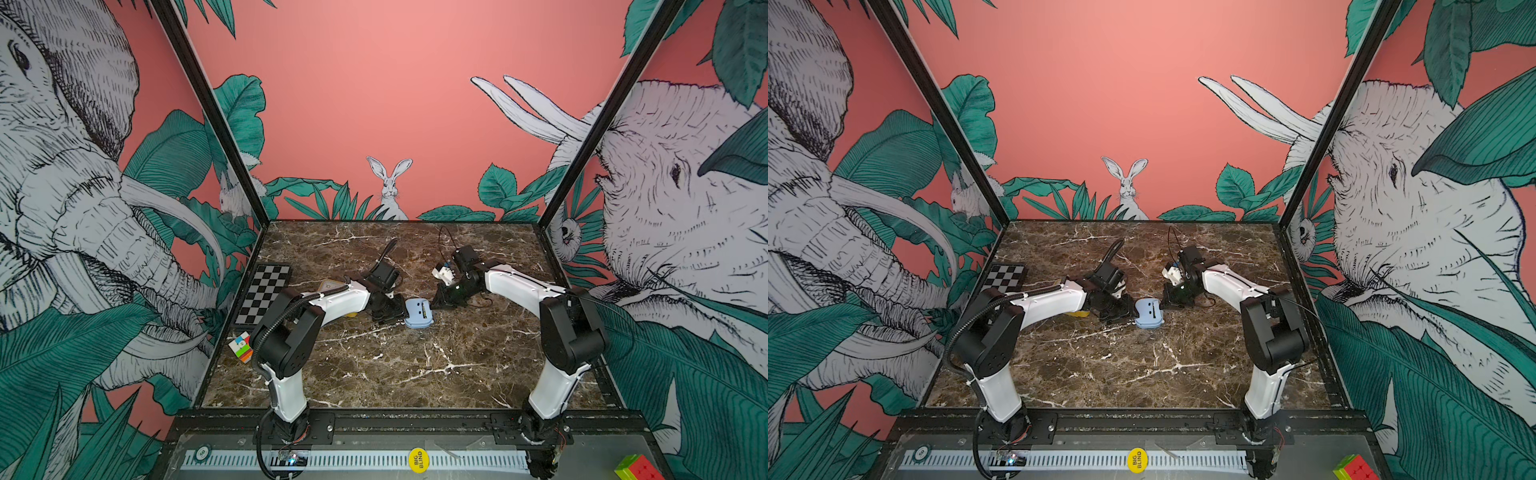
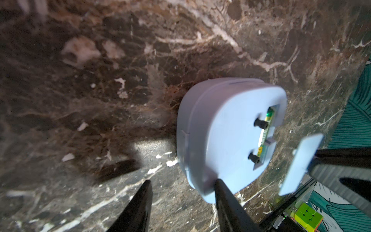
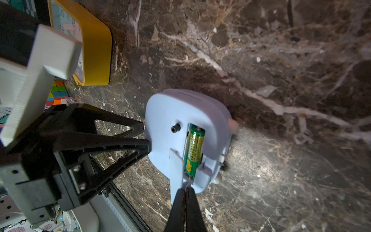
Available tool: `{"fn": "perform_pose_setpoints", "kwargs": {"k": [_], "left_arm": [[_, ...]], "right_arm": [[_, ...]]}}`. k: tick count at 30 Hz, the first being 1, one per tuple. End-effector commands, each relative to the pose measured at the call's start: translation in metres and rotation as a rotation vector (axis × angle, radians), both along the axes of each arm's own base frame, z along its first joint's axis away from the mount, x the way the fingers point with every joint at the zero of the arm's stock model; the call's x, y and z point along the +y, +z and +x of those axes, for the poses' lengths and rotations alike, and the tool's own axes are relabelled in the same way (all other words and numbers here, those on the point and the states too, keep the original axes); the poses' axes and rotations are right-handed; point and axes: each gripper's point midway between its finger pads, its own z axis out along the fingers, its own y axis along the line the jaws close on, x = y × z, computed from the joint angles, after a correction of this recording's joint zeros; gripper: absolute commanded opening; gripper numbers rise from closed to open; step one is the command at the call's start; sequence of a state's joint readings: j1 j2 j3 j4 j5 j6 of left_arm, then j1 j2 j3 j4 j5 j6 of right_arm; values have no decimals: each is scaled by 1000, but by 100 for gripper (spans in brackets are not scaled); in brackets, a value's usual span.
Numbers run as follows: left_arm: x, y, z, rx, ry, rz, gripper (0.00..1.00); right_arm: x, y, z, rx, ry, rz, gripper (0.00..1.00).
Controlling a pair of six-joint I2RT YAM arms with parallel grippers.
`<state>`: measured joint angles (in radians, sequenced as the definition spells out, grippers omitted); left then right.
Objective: Insert the battery into the alarm
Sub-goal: Install the cover on the alarm.
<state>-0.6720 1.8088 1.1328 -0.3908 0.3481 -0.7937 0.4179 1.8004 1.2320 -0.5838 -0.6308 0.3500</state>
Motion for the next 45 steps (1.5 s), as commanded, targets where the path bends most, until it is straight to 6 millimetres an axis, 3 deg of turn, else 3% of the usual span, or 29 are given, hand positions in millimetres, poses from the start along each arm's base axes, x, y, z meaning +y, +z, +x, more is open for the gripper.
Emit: {"fn": "perform_pose_setpoints", "kwargs": {"k": [1,32,45], "left_arm": [[-2,-2,-2,16,-1,1,52],[1,-12,-6,40,10,9,51],[0,-12,-7,41,11,7,50]], "right_arm": [[2,-8,4,-8,-21,-14,0],[-1,-30,1,61,-88,-70,0],[-1,-25,1,47,-120,-56,0]]}}
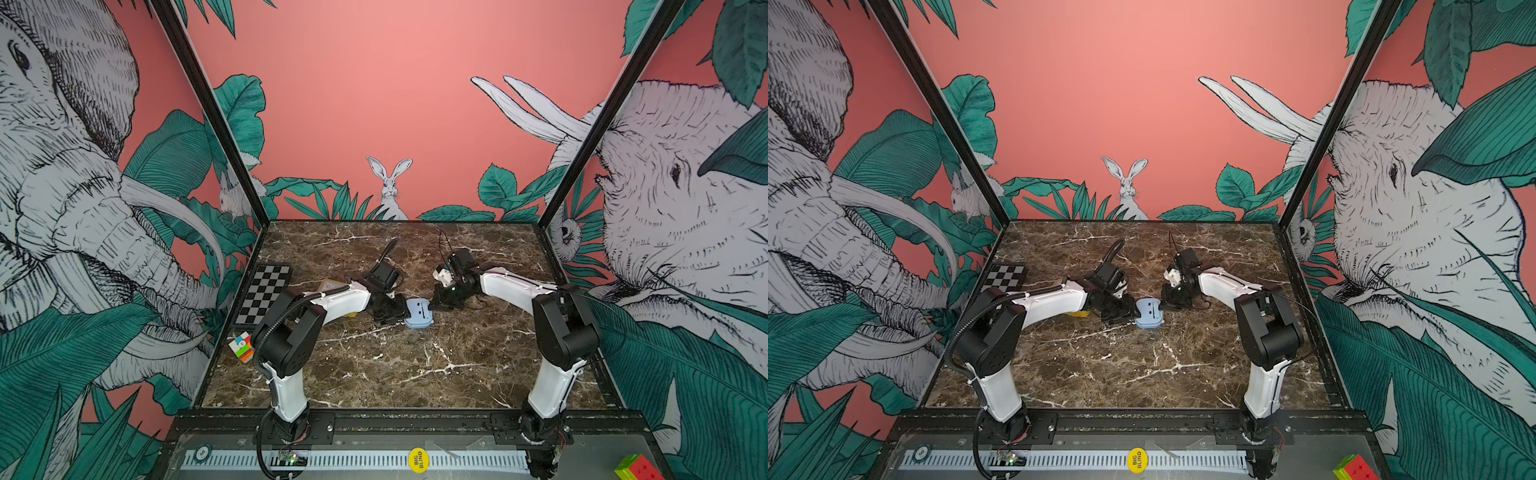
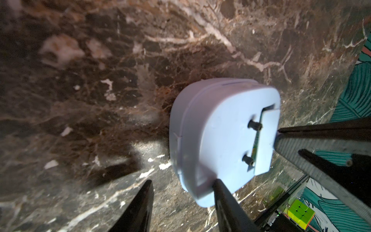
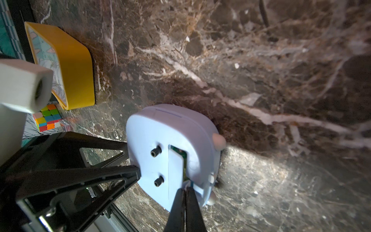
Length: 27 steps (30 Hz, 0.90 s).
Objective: Insert the battery into the alarm
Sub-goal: Install the cover on the alarm.
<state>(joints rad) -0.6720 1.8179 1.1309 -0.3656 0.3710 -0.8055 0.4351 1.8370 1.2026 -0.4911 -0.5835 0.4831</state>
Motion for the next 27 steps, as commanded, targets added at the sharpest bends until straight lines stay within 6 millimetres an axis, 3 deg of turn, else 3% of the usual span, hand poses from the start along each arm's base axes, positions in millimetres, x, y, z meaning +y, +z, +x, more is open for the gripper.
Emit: {"fn": "perform_pose_setpoints", "kwargs": {"k": [1,27], "left_arm": [[5,-12,-7,34,10,33,50],[7,-14,-8,35,19,33,50]], "right_arm": [[-4,-5,-7,8,-18,-30,0],[-11,6,-10,-21,-126,-50,0]]}}
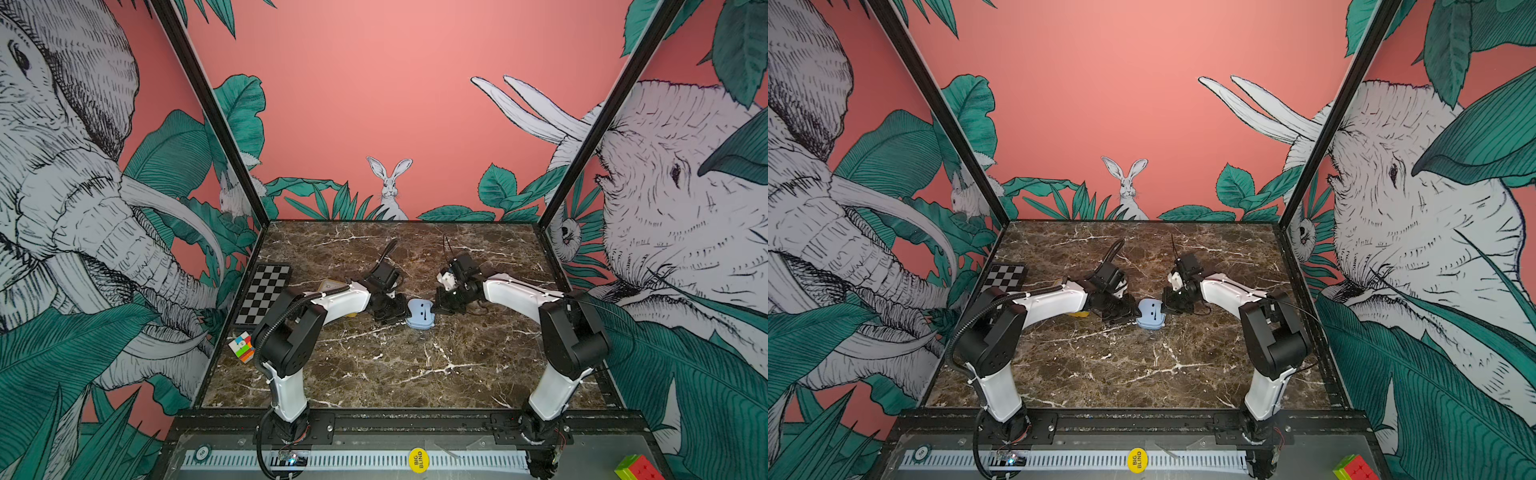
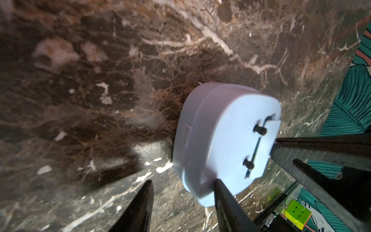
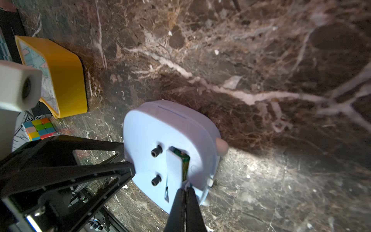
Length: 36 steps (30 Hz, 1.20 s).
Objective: Insert the battery into the alarm
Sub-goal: Install the cover on the alarm.
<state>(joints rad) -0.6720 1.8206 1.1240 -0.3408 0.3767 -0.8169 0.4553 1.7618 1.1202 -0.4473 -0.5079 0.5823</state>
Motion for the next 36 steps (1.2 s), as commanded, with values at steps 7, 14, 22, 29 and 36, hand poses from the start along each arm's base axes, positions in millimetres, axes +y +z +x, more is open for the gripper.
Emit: {"fn": "perform_pose_setpoints", "kwargs": {"k": [7,14,22,29,36], "left_arm": [[7,-11,-9,30,9,36,50],[4,-6,-8,7,-6,22,50],[2,-6,-8,8,-9,19,50],[3,-6,-8,8,-6,18,50],[3,-7,-9,8,-4,16,50]], "right_arm": [[-1,13,3,-30,-102,24,0],[-1,15,2,-29,-136,32,0],[-4,14,1,-36,-191,26,0],[-1,11,2,-29,-196,27,0],[1,9,1,-19,-196,18,0]]}}
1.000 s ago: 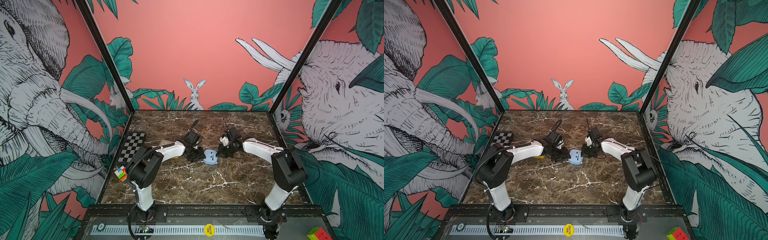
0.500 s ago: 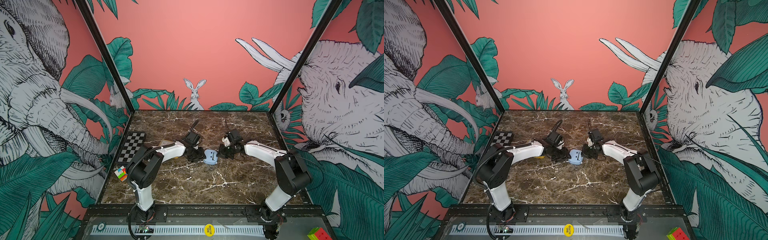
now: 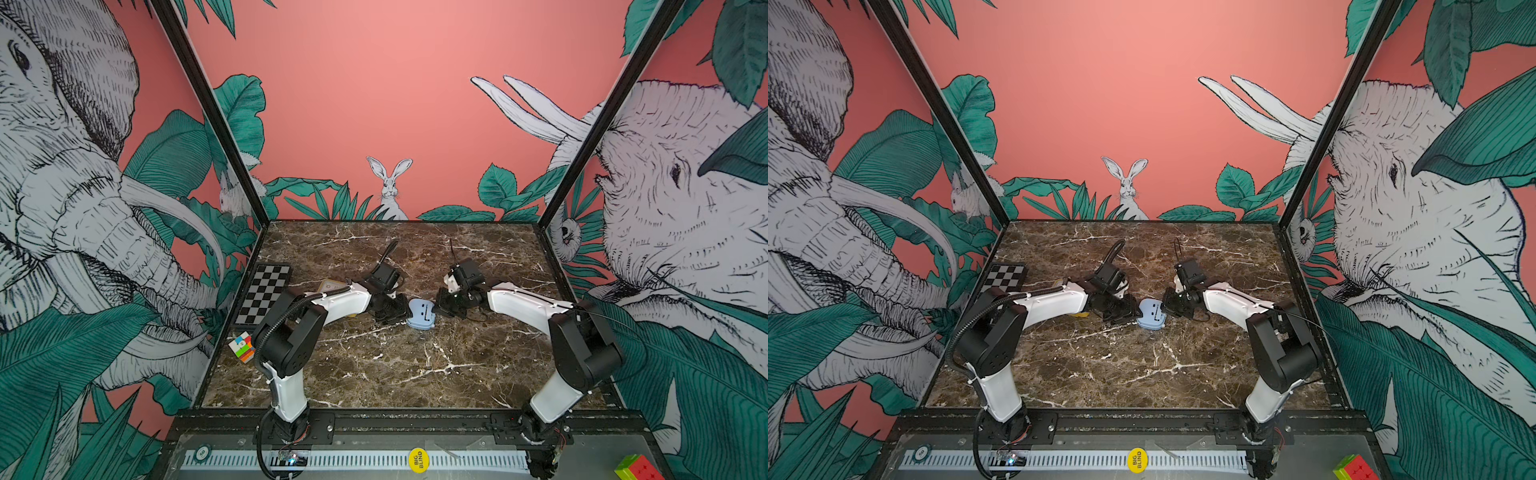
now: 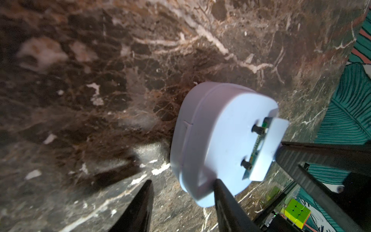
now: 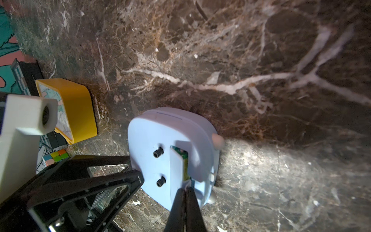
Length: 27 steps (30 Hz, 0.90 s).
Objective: Insert the battery into the alarm
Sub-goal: Install the cover on the alarm.
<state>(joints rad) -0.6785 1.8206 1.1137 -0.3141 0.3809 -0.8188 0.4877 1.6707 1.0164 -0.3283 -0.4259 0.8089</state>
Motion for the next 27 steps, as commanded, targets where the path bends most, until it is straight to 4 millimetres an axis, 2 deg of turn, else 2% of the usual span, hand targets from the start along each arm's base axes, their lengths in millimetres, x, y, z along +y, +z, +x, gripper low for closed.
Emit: {"fn": "perform_pose_setpoints", "kwargs": {"k": [1,27], "left_arm": [[7,-7,-8,17,2,30,50],[6,-9,-9,19,6,23,50]], "right_arm": [[3,2,3,-12,-6,-3,0],[2,-3,0,13,-13,-36,0]]}}
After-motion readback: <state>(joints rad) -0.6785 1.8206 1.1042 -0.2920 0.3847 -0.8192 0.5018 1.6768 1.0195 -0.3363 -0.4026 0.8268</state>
